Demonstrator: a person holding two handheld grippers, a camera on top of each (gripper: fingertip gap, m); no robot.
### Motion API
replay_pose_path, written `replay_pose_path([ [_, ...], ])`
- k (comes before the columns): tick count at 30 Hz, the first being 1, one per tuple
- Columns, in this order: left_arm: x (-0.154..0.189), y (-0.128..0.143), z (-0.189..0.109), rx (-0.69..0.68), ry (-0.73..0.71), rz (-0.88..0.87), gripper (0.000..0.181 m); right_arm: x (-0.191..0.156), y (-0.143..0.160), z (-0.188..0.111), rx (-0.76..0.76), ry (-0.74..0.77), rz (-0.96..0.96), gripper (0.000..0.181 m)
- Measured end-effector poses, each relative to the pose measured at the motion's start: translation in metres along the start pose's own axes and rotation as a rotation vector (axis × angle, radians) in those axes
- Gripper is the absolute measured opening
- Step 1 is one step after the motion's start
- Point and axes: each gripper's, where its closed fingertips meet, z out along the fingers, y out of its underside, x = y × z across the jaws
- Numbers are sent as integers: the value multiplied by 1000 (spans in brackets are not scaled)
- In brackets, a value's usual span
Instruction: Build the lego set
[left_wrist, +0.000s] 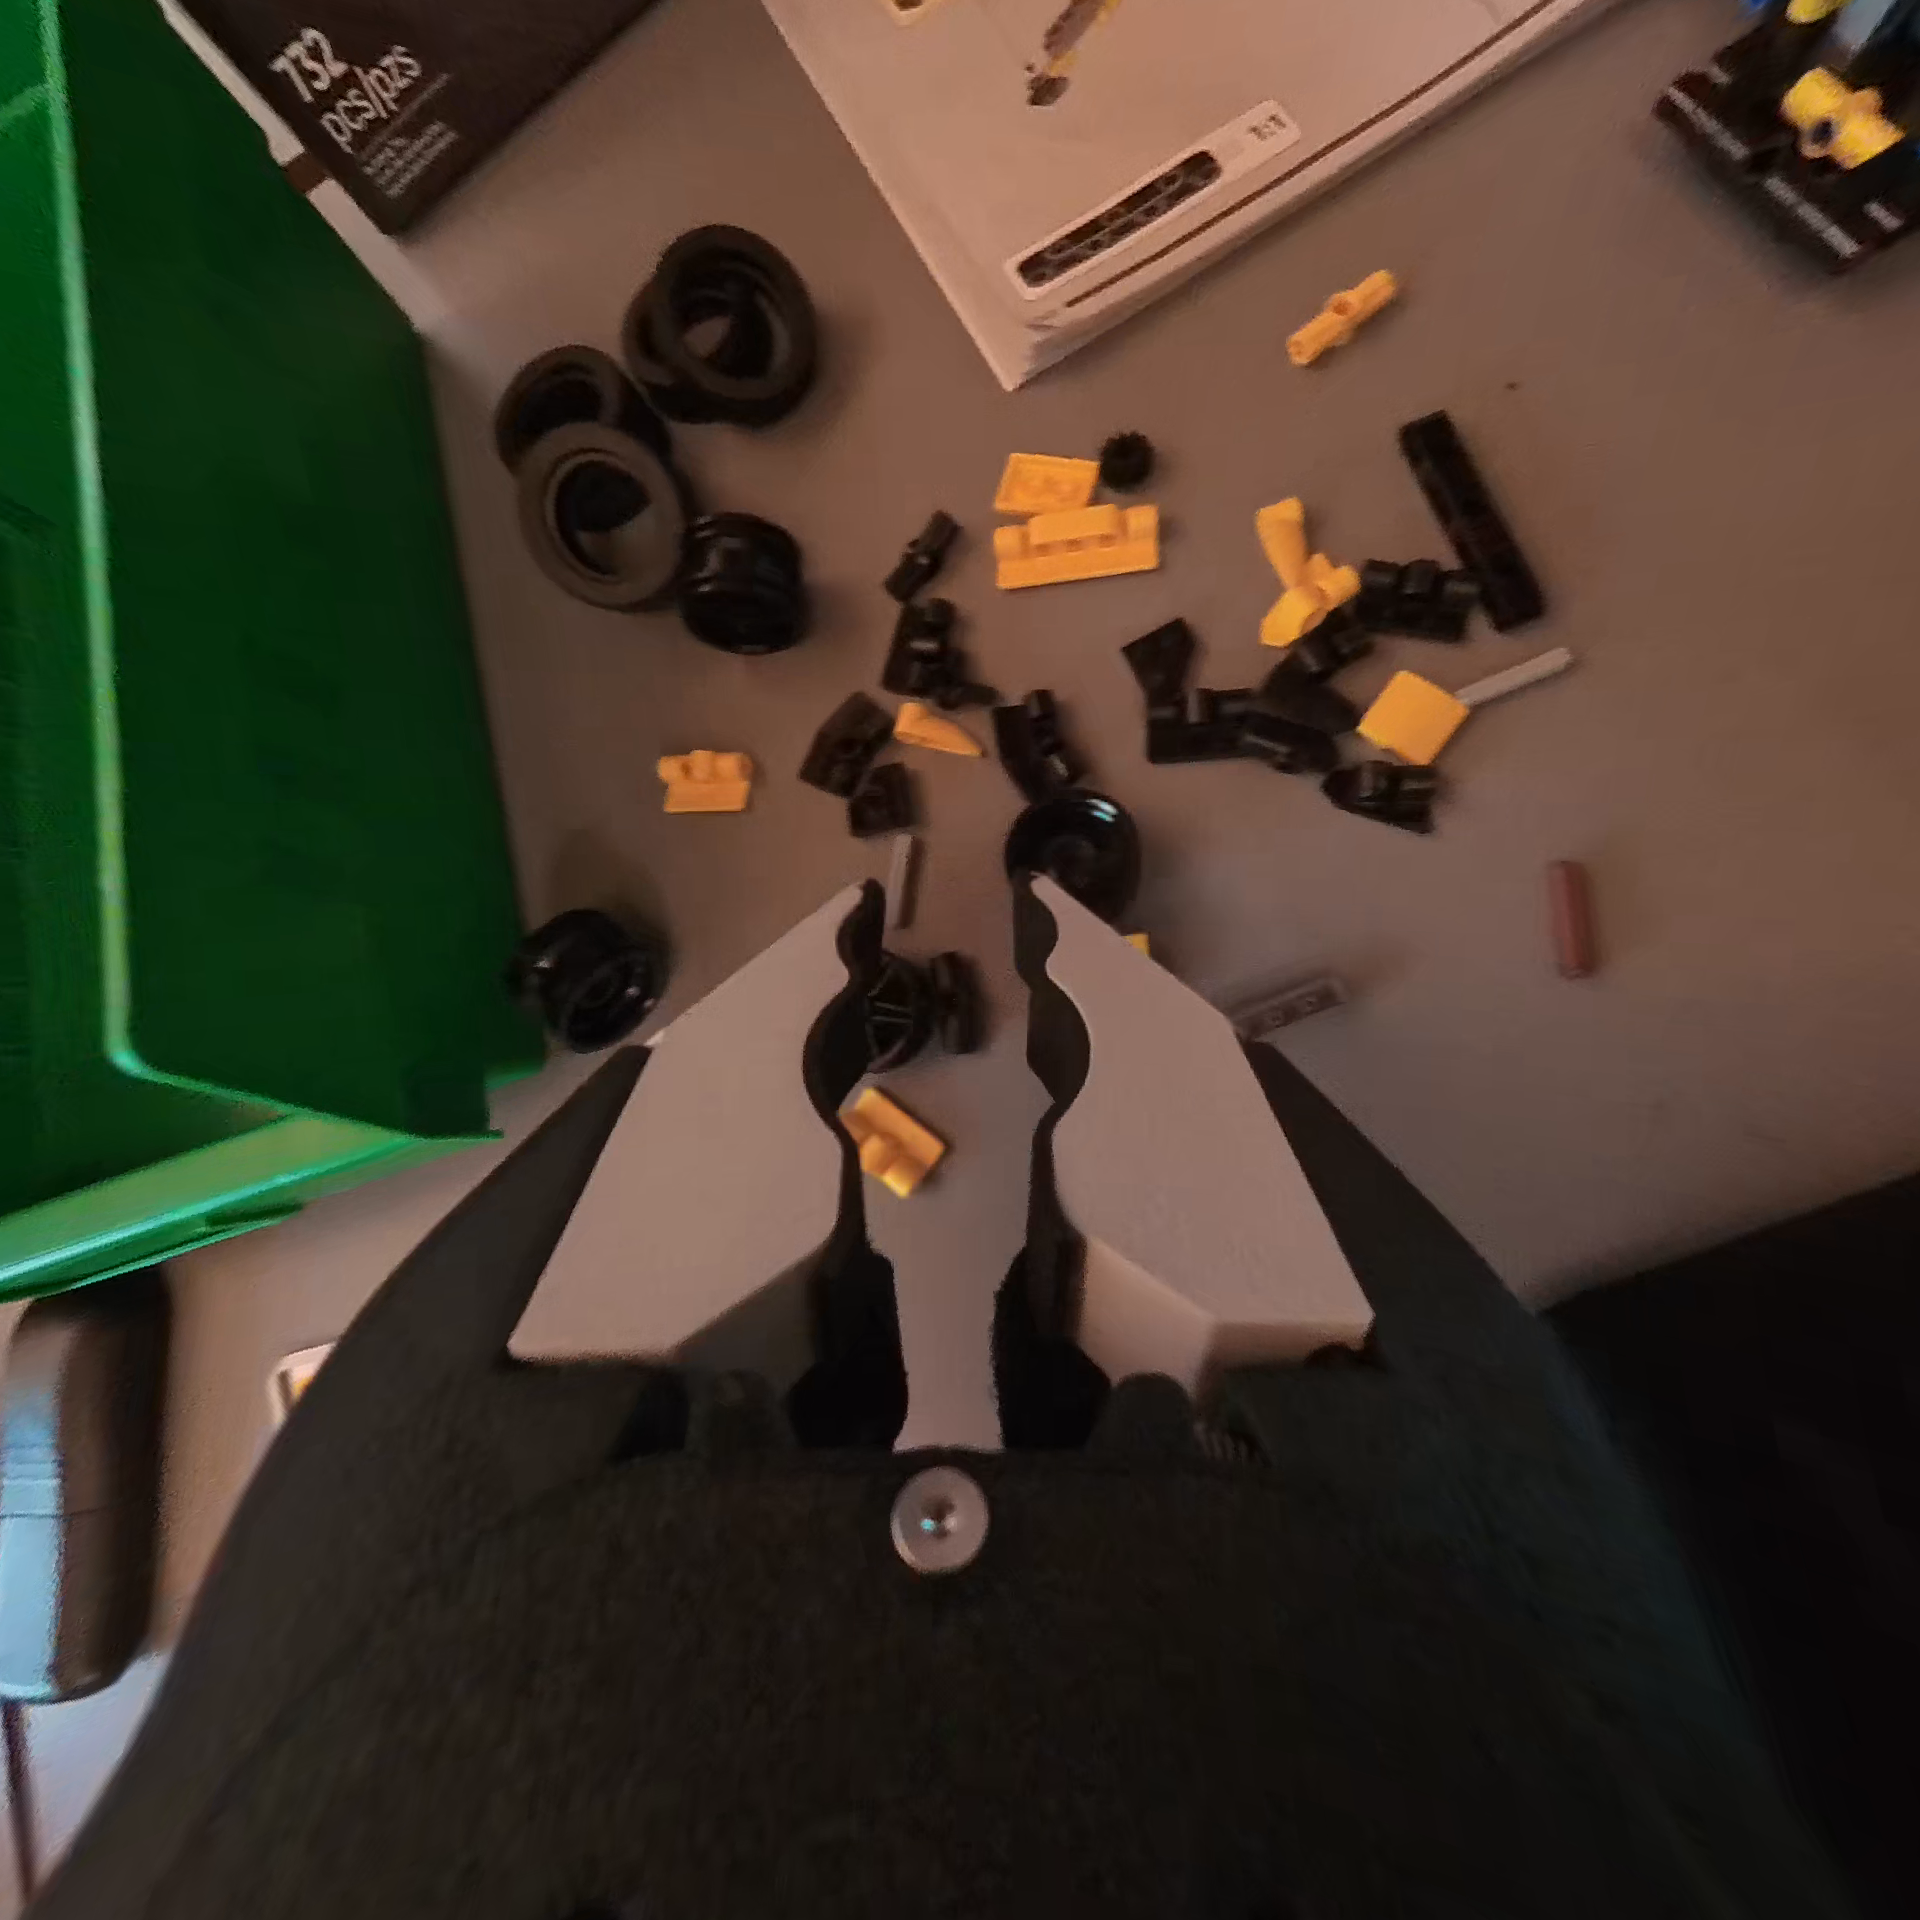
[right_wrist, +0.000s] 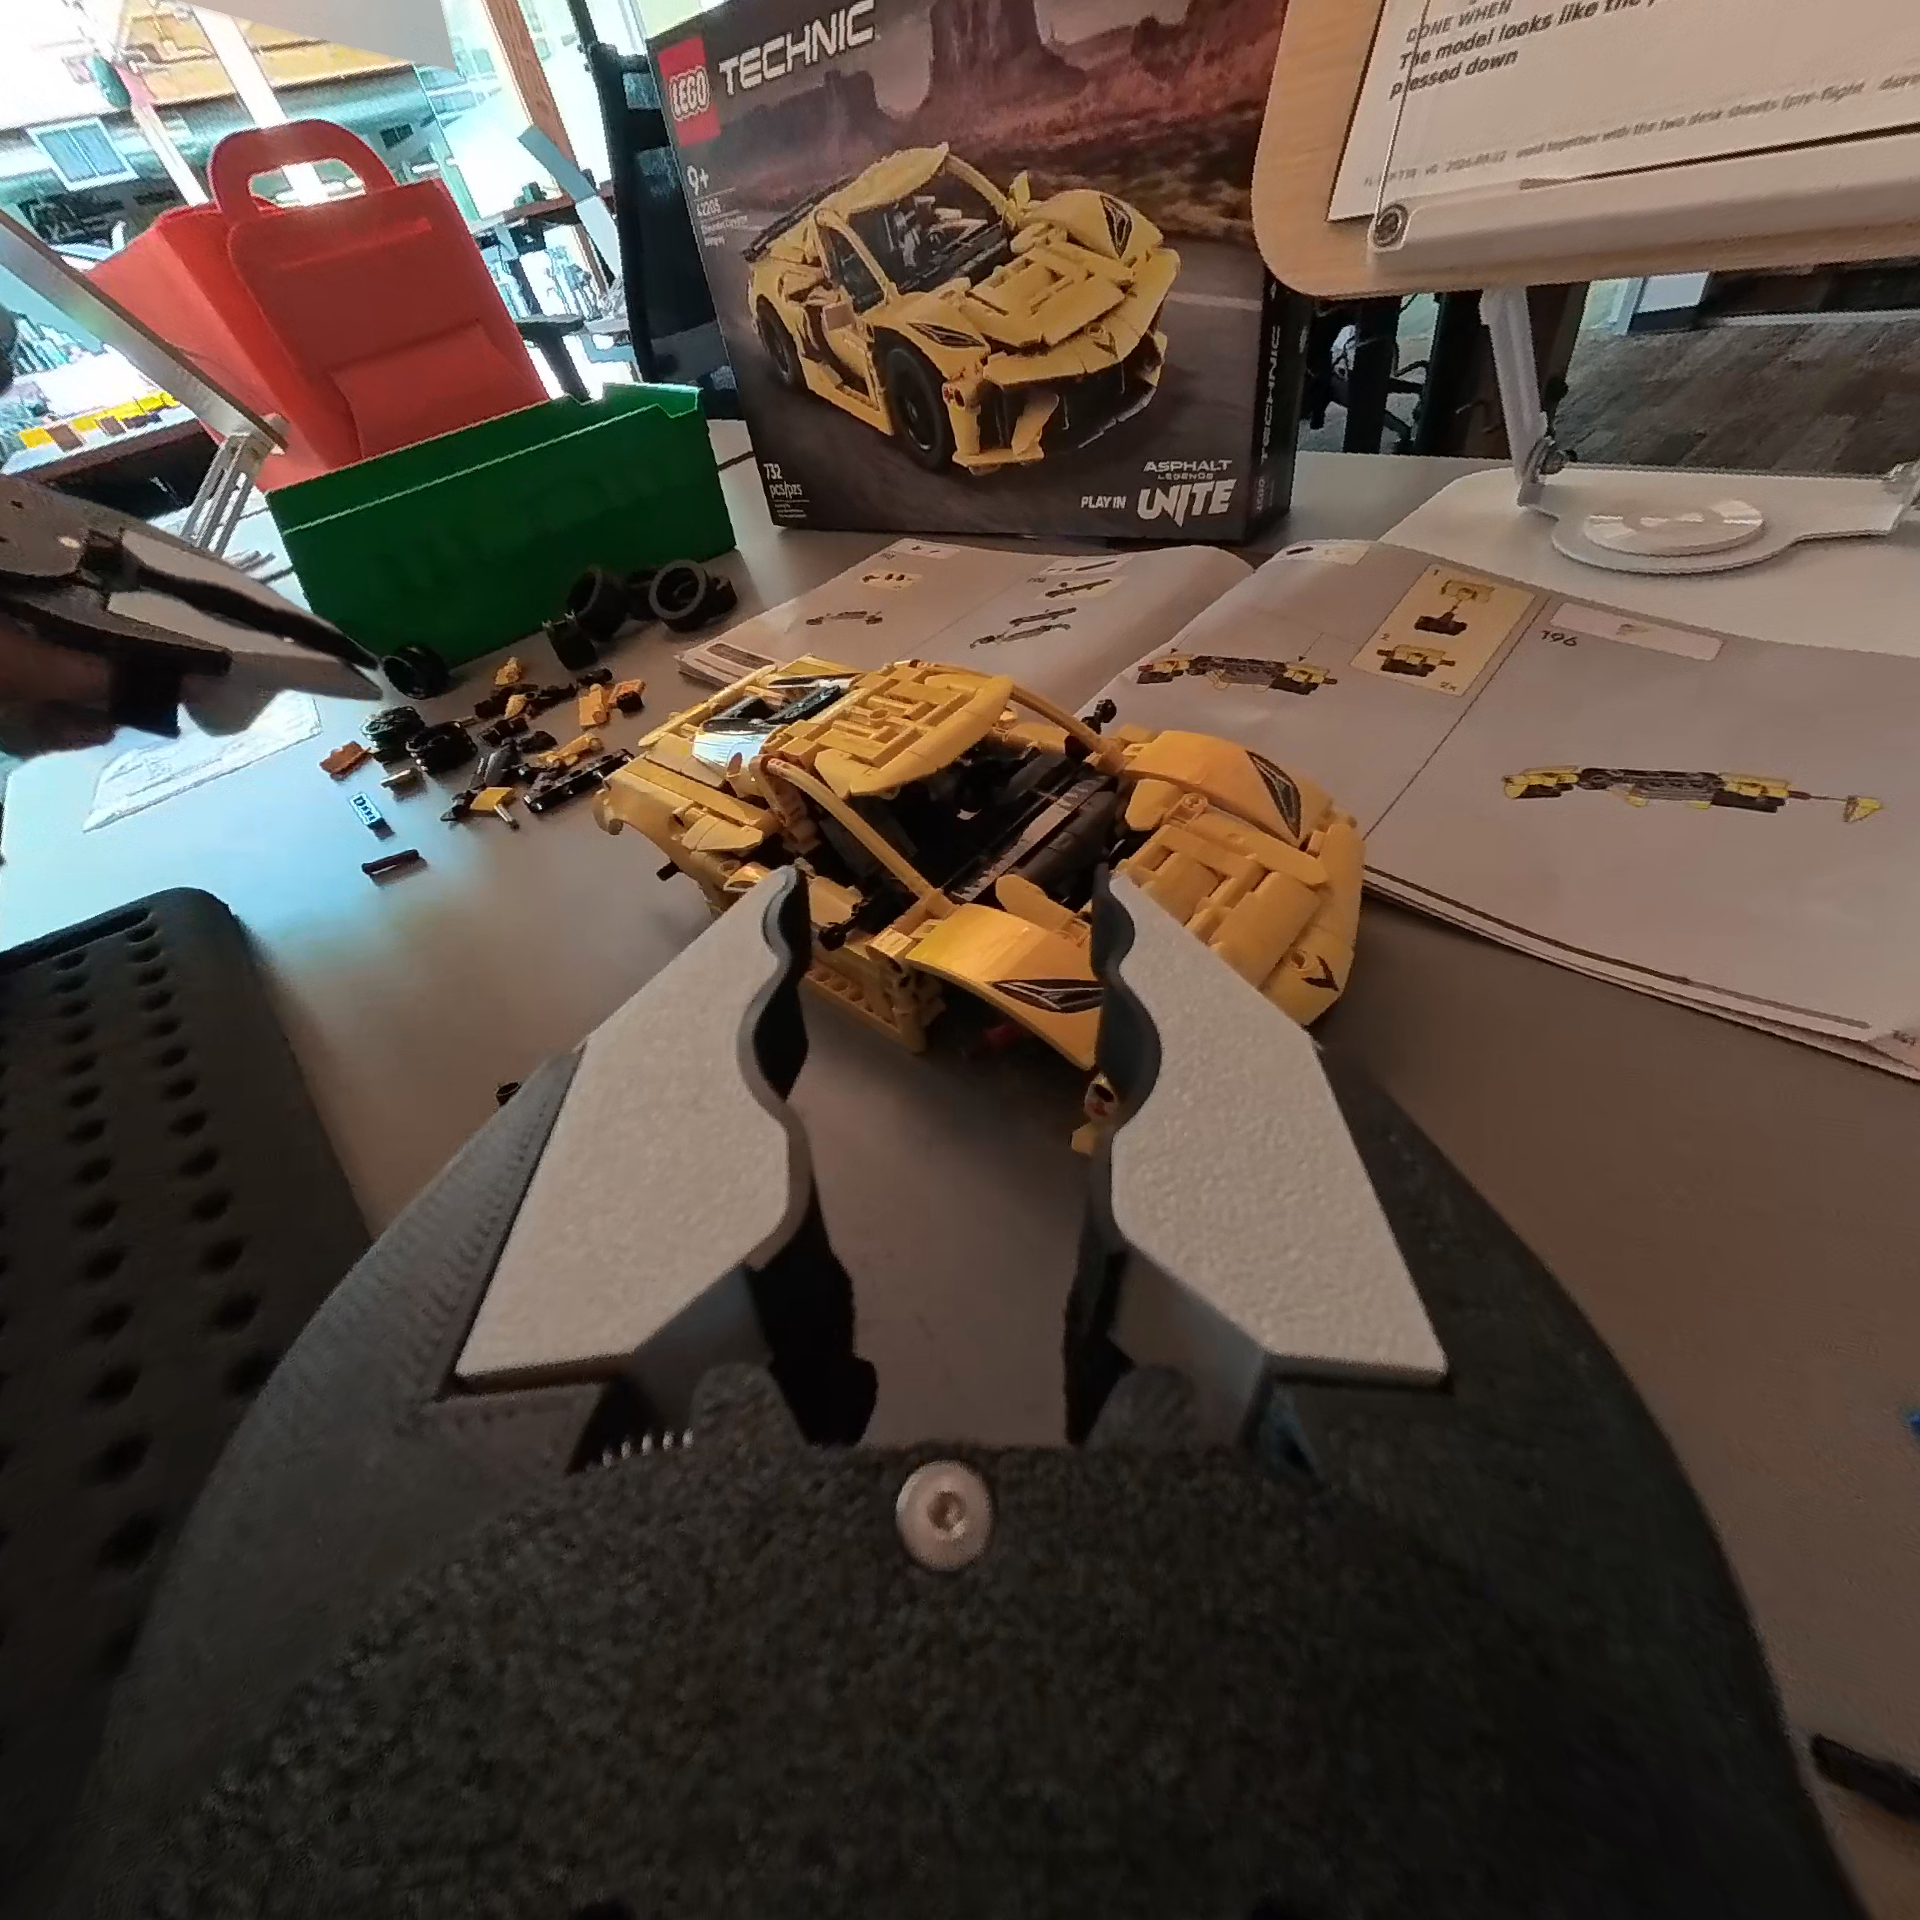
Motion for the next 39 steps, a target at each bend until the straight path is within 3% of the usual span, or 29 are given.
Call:
replay_pose_path([
  [5, -7, -4, 10, -25, 38, -1, 25, 1, -1, -1, 8, 2, 10, 52],
  [11, 2, -19, 43, -34, 103, -43, 25, 0, -1, -2, 4, 6, -3, 51],
  [20, 1, -21, 75, -46, 59, -201, 21, 1, 0, -2, 1, -2, 12, 50],
  [27, -5, -22, 71, -59, -9, -166, 12, 1, 0, -2, 1, -5, 11, 47],
  [29, -4, -26, 64, -47, -13, -142, 0, 1, 0, -2, 3, -5, 16, 47],
  [39, -11, -25, 53, -8, 43, -242, 5, 0, 1, -1, -3, -13, 16, 45],
])
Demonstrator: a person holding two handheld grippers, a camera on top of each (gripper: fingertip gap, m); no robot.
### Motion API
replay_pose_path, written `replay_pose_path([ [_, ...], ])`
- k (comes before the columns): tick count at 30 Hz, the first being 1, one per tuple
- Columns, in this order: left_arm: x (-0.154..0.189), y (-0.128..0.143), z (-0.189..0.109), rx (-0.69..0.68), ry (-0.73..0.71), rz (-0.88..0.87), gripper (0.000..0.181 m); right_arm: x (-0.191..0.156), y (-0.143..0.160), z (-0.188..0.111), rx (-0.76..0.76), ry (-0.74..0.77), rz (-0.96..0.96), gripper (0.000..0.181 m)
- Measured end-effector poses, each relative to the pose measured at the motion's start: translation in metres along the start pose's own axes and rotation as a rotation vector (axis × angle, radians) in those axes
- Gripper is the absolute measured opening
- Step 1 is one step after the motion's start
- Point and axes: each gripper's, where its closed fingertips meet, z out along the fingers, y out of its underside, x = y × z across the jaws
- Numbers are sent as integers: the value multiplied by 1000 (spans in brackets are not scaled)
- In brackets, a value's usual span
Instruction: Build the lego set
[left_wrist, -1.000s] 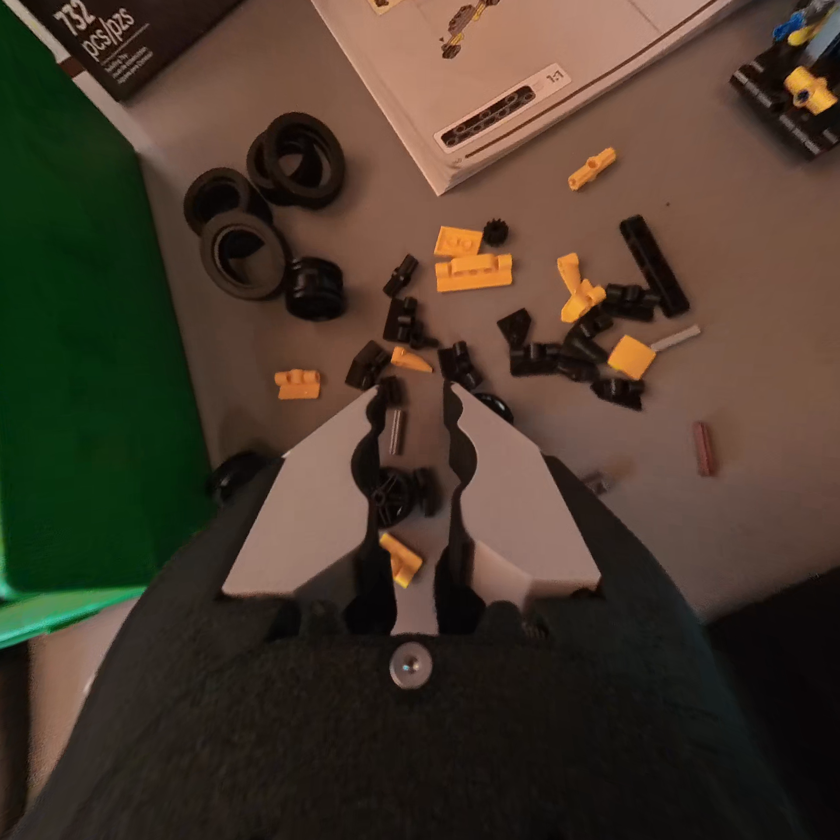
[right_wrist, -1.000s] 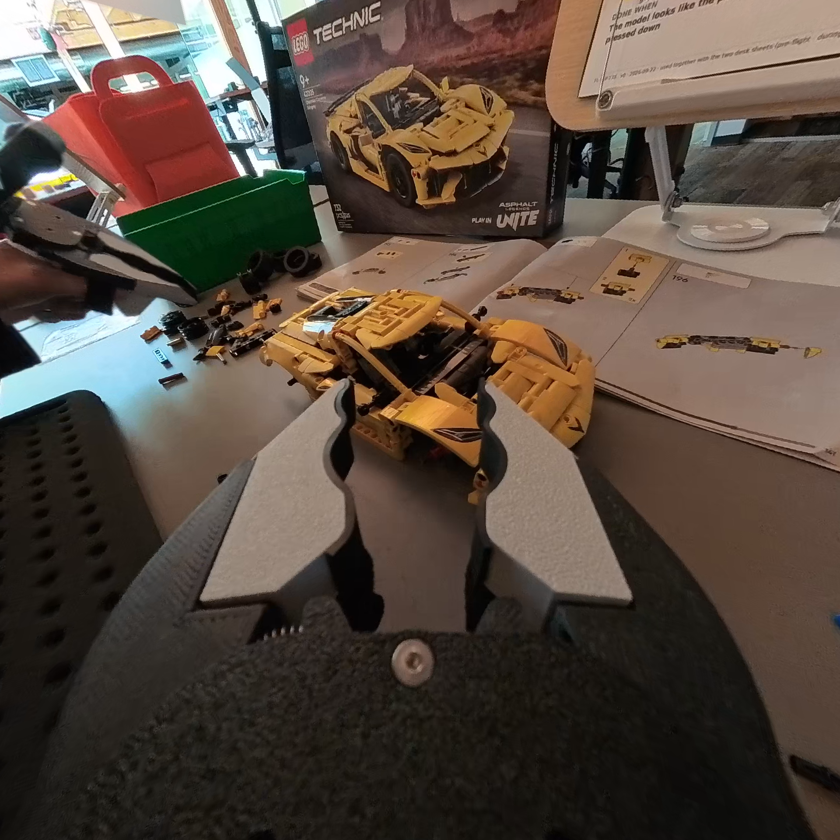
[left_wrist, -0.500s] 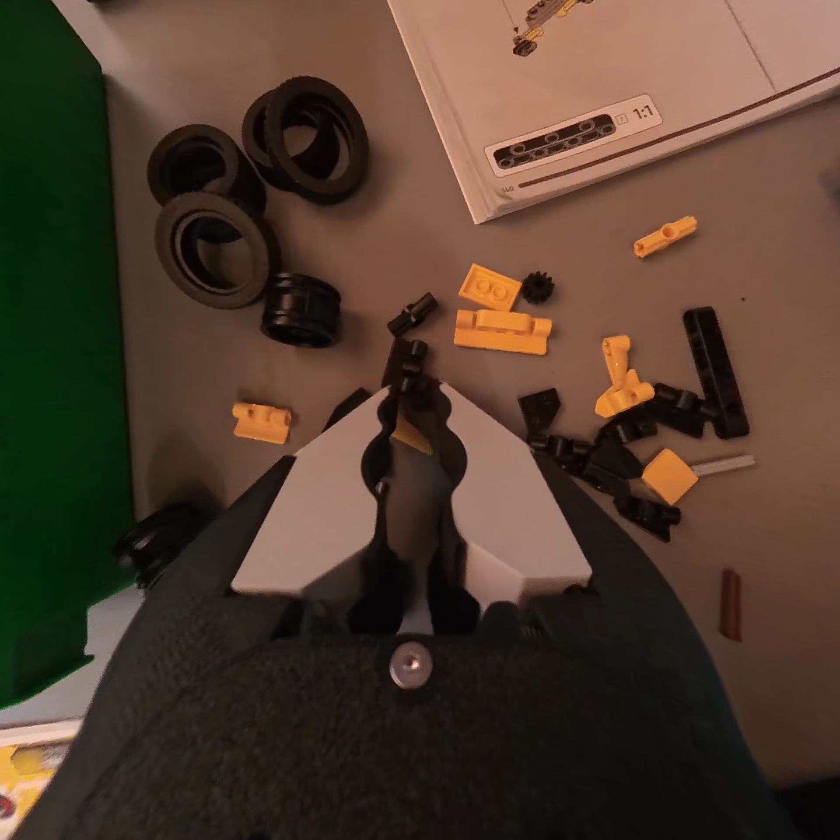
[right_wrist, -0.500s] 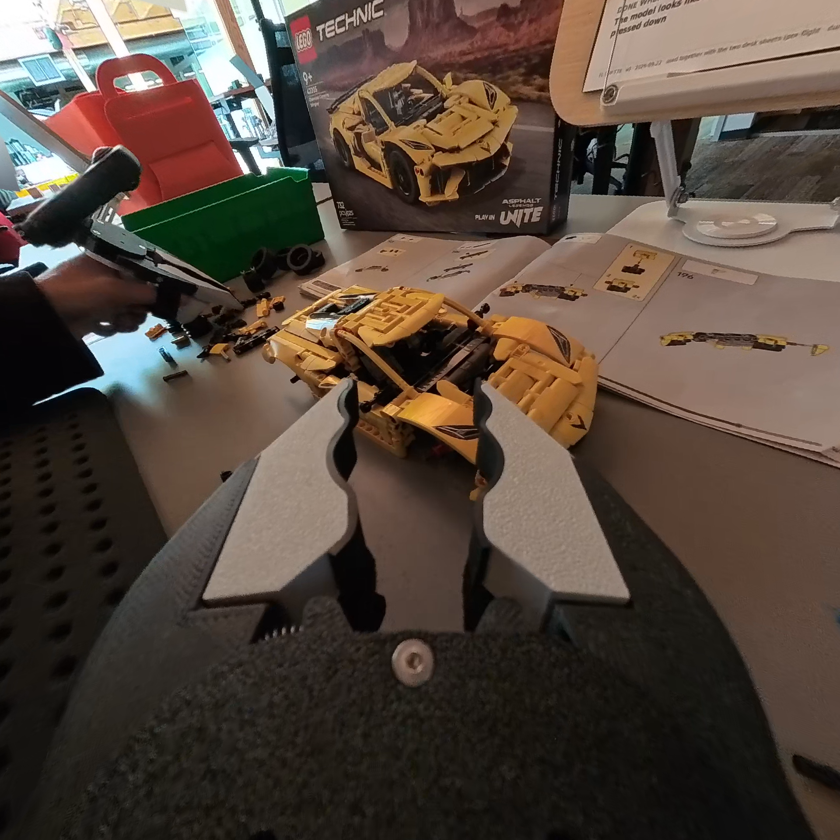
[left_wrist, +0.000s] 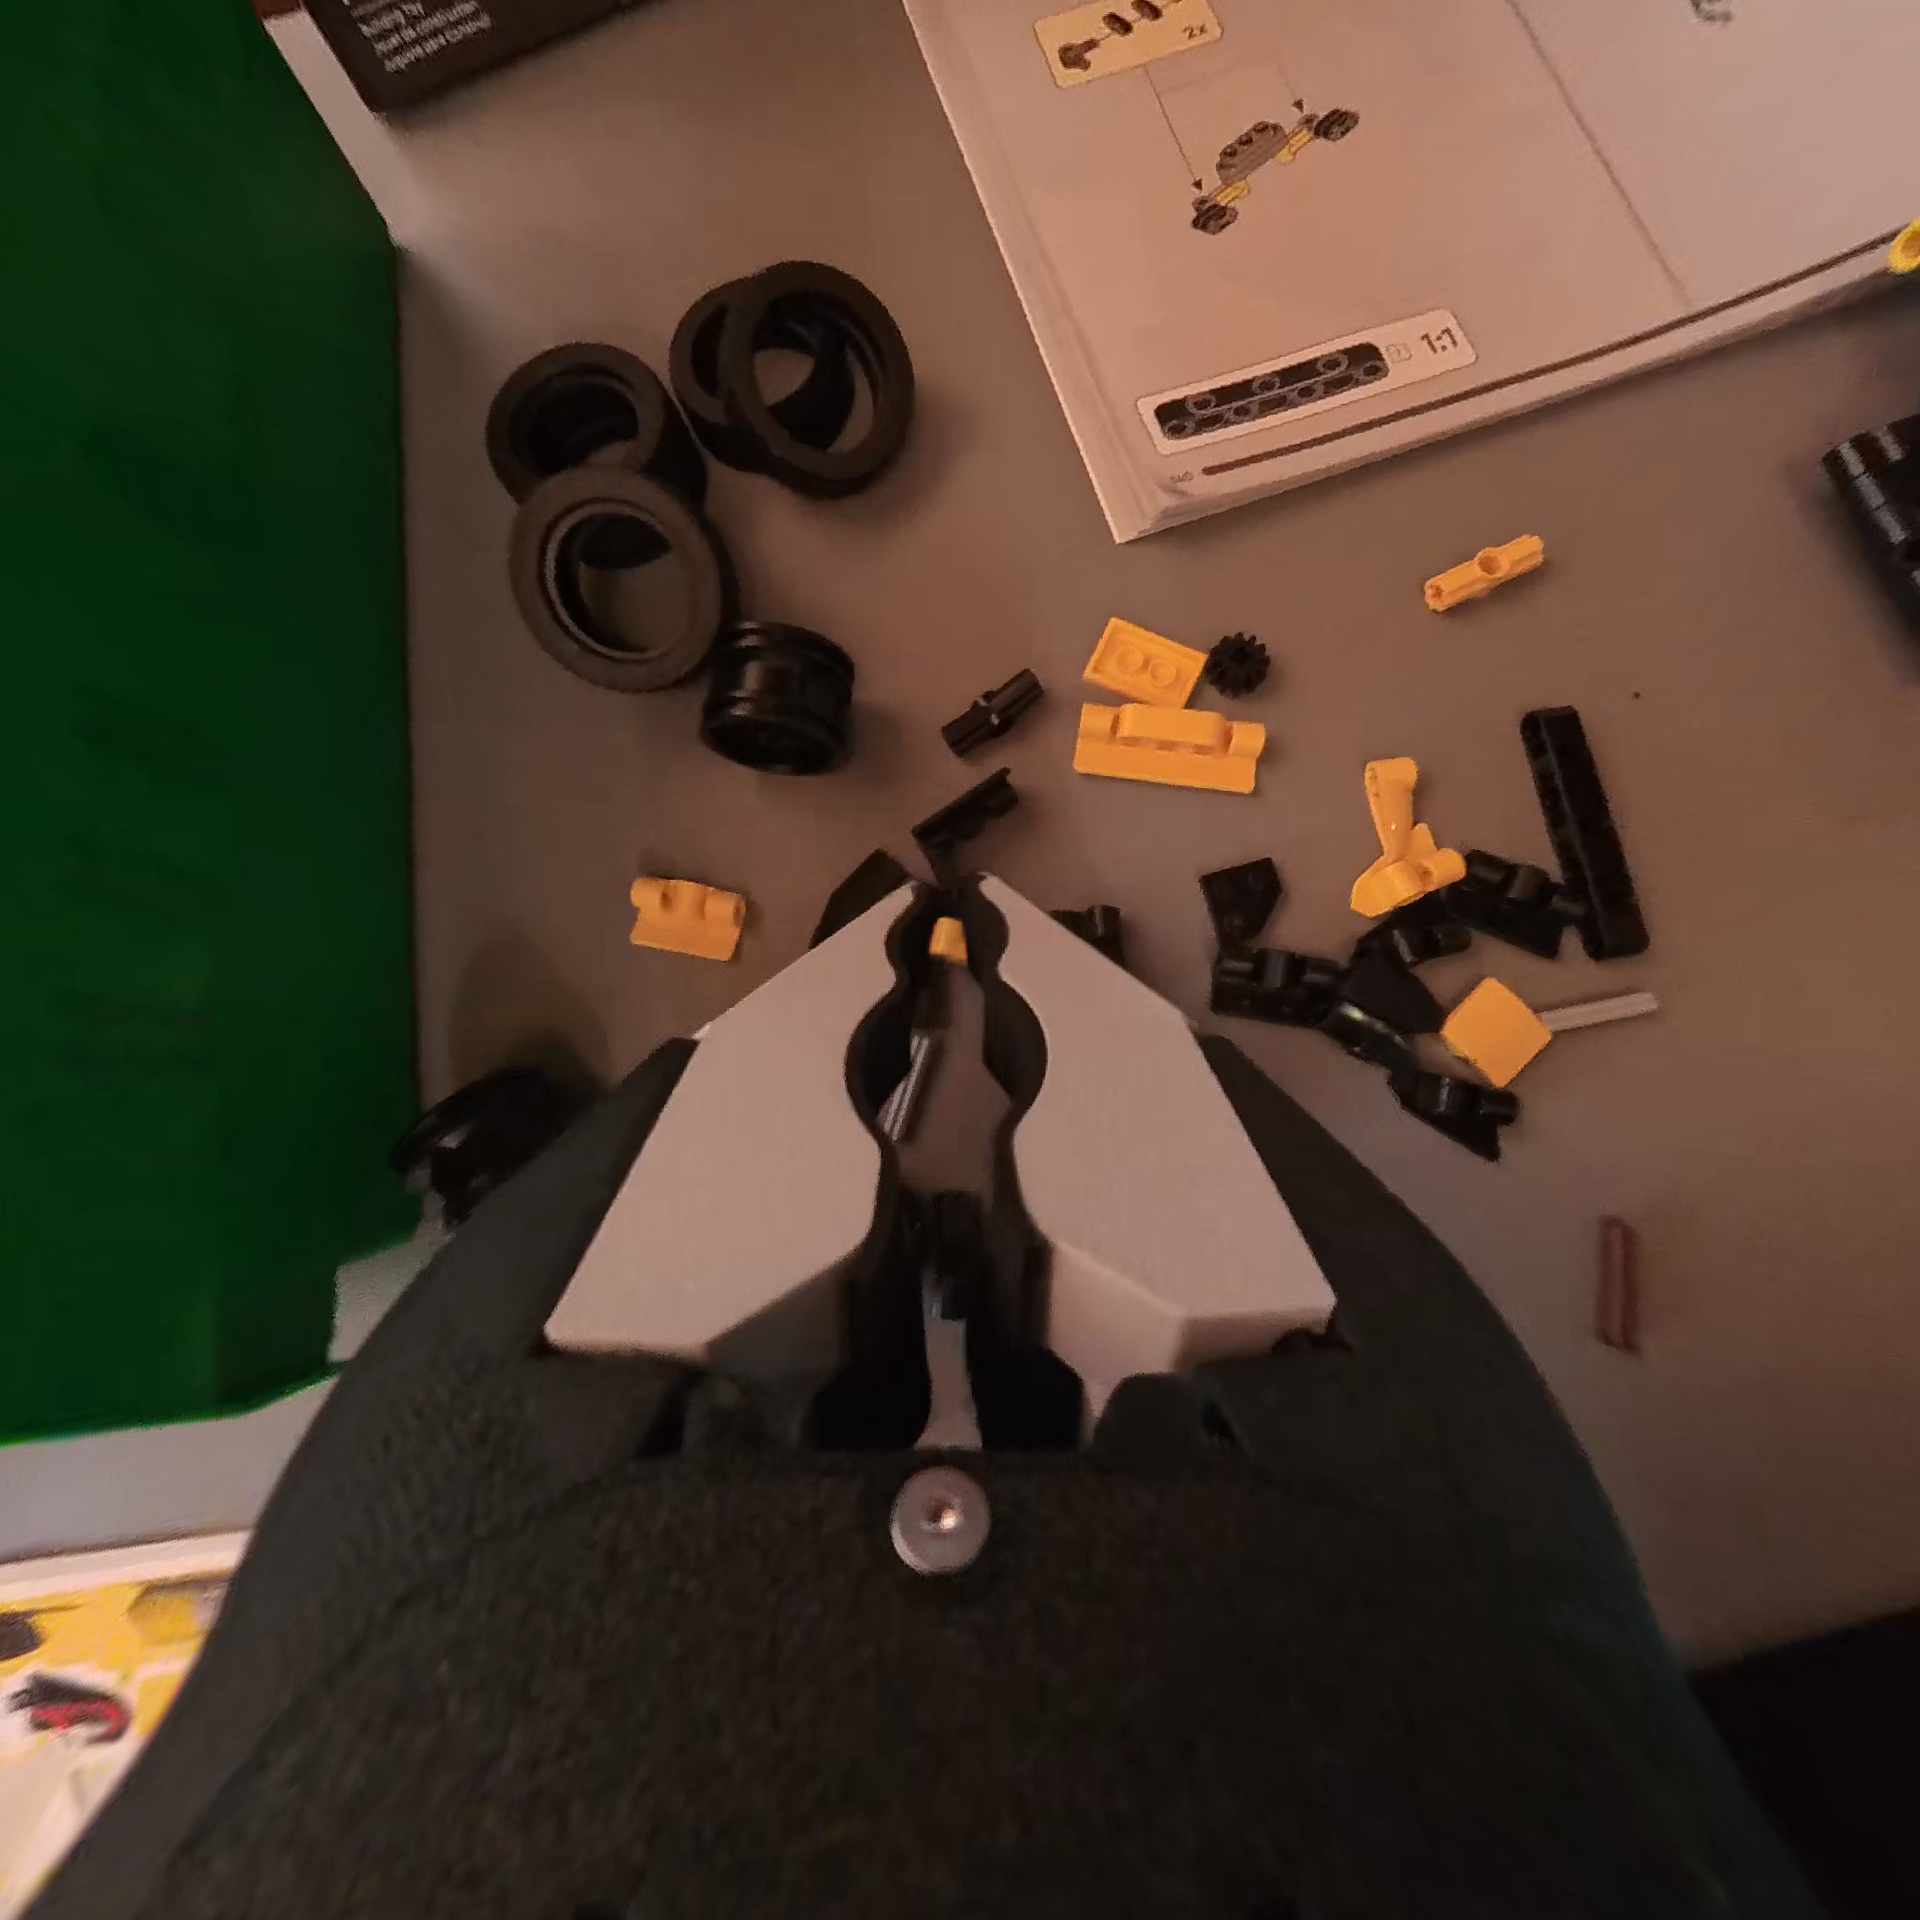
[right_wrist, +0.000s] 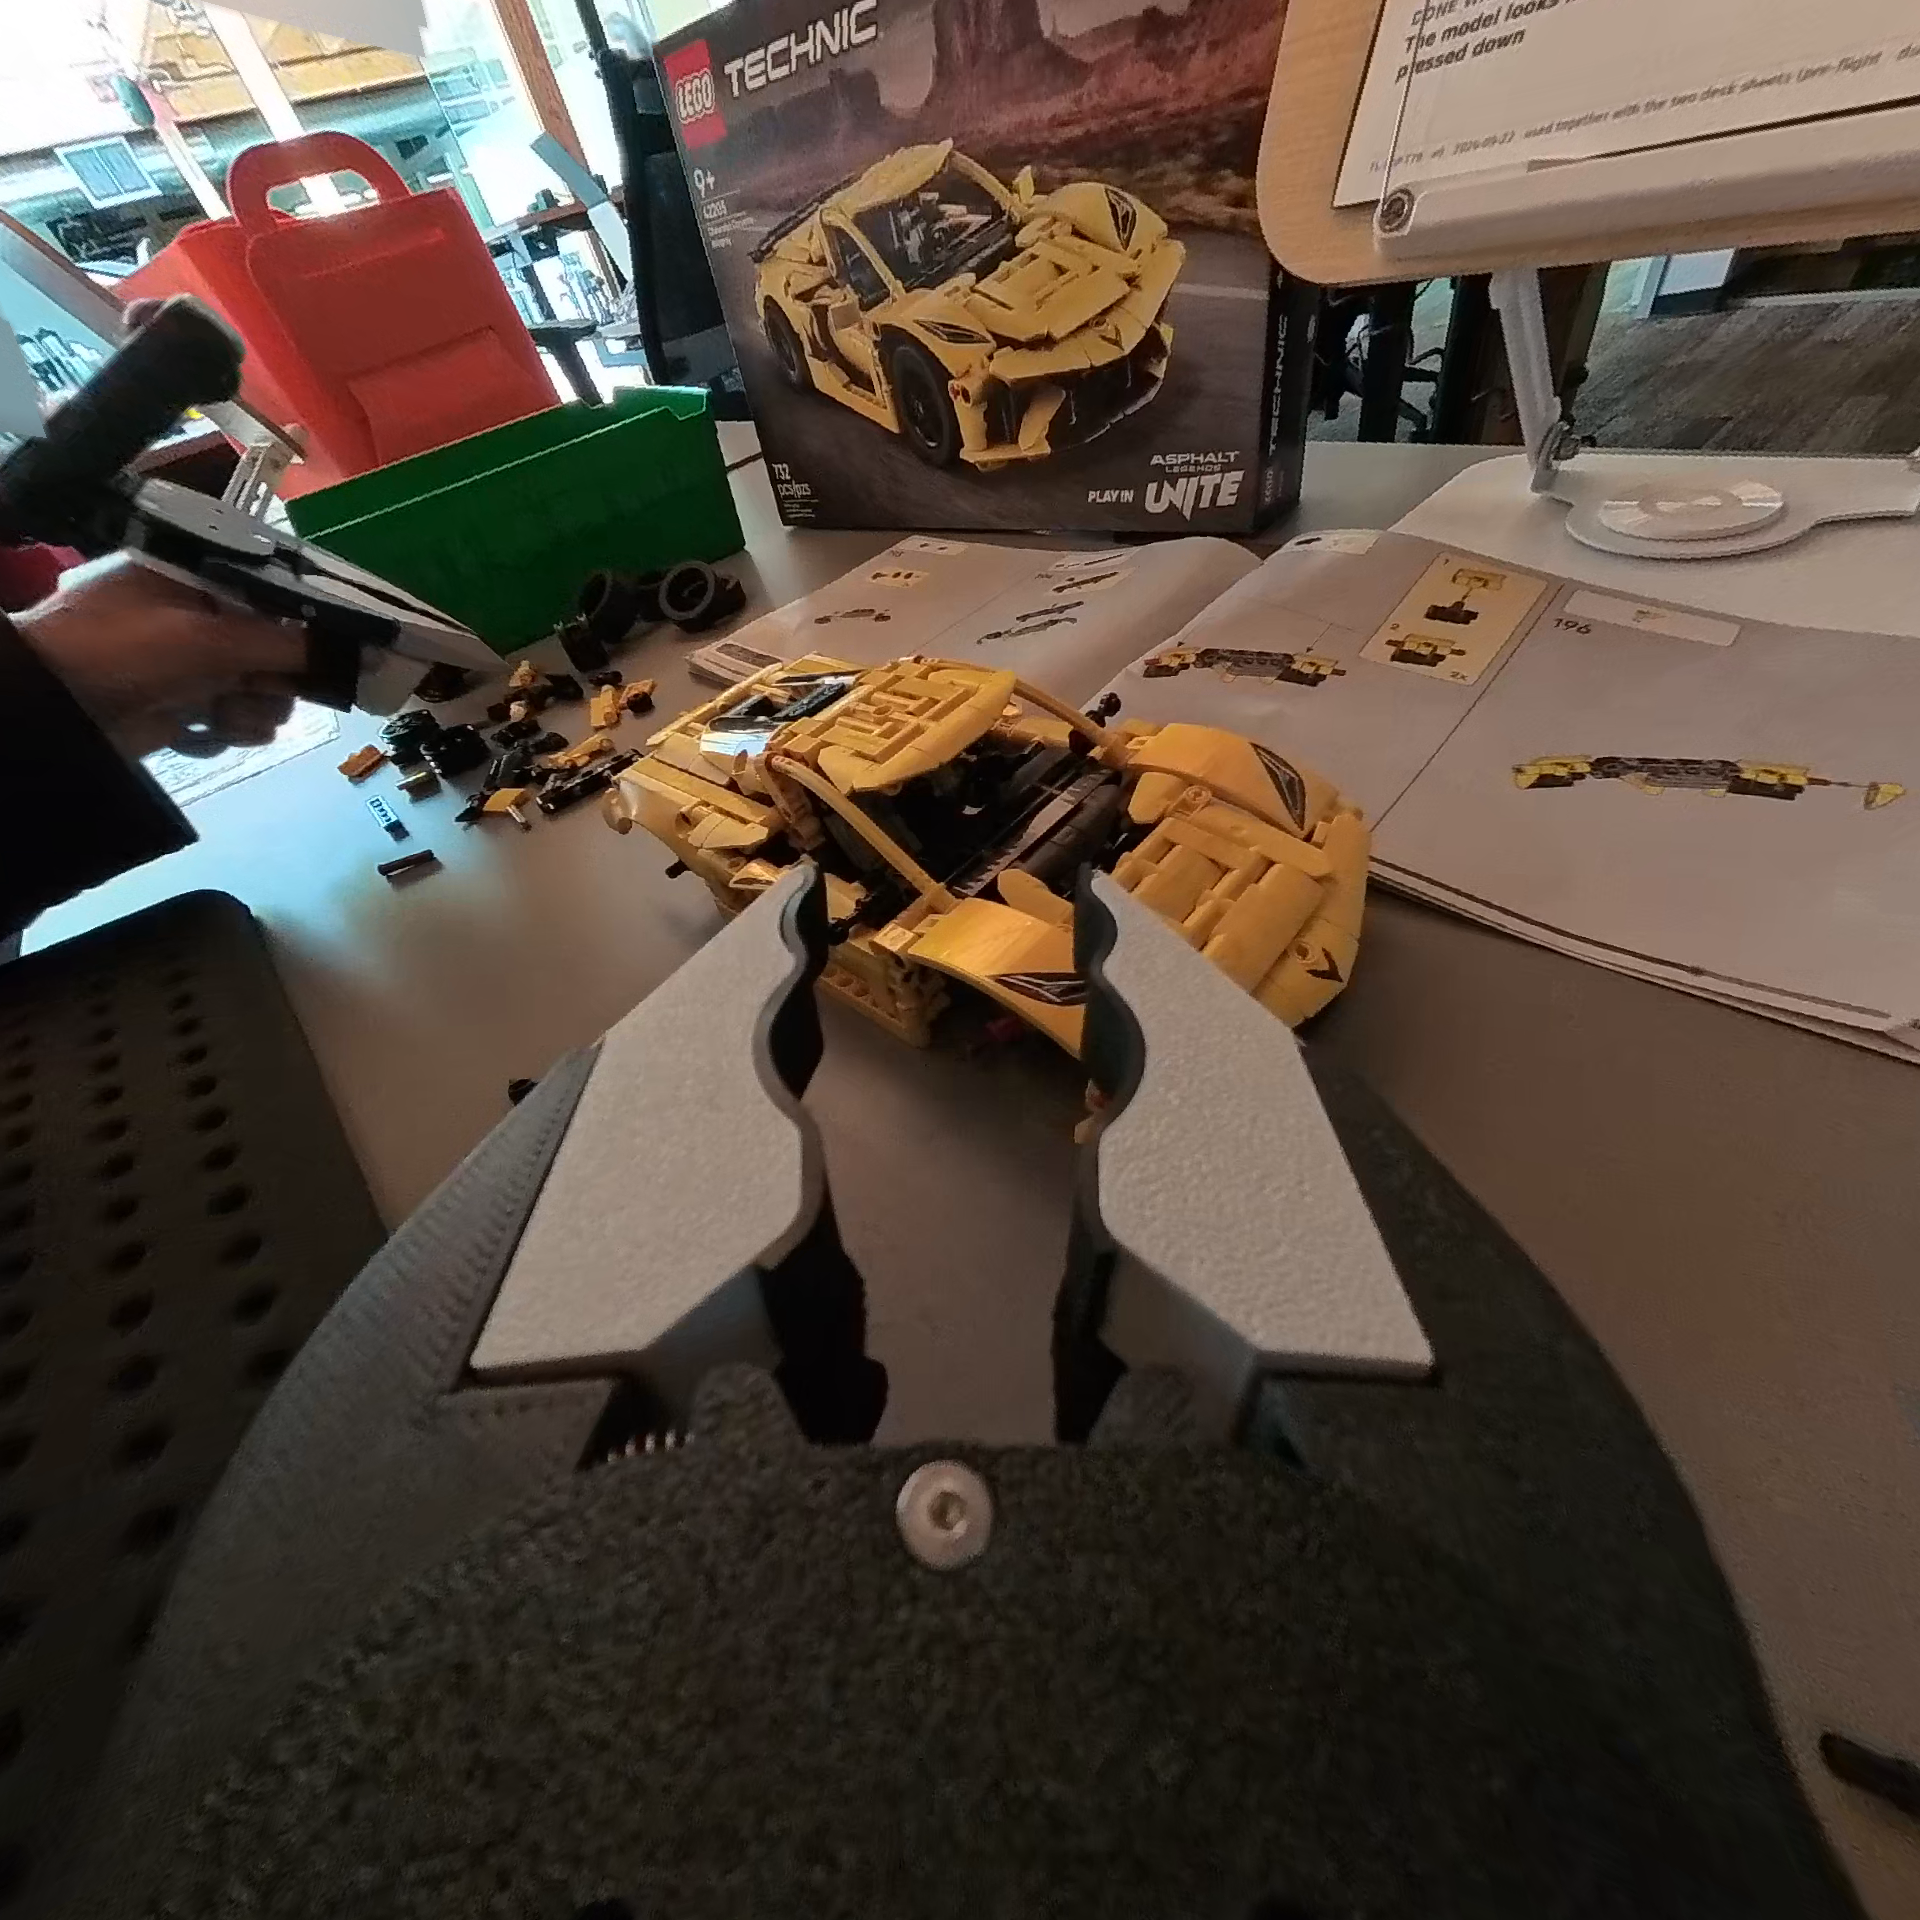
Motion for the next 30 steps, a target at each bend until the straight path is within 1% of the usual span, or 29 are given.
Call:
replay_pose_path([
  [2, 3, -2, 5, 3, 27, -18, 17, 0, 0, 0, -2, -2, 2, 45],
  [6, 5, 4, 15, -40, 5, 33, 19, 0, 0, -1, -1, 4, -4, 44],
  [8, 4, 8, 17, -64, -13, 66, 15, 1, 0, -1, 0, 6, -2, 43],
  [9, 4, 9, 18, -67, -26, 82, 6, 1, 0, -1, 0, 5, -1, 43],
  [13, 0, 10, 16, -64, -63, 109, 5, 0, 1, 0, -7, -2, 2, 43],
  [16, 1, 5, 9, -39, -47, 87, 0, 0, 2, 0, -10, -5, 0, 42],
  [18, 6, -4, -2, -4, -24, 80, 0, 0, 2, 0, -10, -3, 2, 42],
  [20, 6, -11, -14, 14, -48, 103, 0, 1, 2, 1, -9, -3, 4, 42],
  [22, -7, -12, -25, 19, -116, 127, 0, 1, 2, 0, -10, -3, 4, 42],
  [23, -10, -10, -28, 17, -115, 116, 0, 1, 2, 0, -8, -2, 3, 41],
  [24, -9, -4, -27, -4, -81, 88, 0, 1, 1, 0, -6, -2, 2, 41],
  [27, 2, 8, -16, -53, 23, -20, 24, -1, 2, 1, -10, -13, 8, 41],
  [30, 6, 13, -5, -67, 12, -6, 26, -1, 2, 1, -11, -13, 0, 40],
])
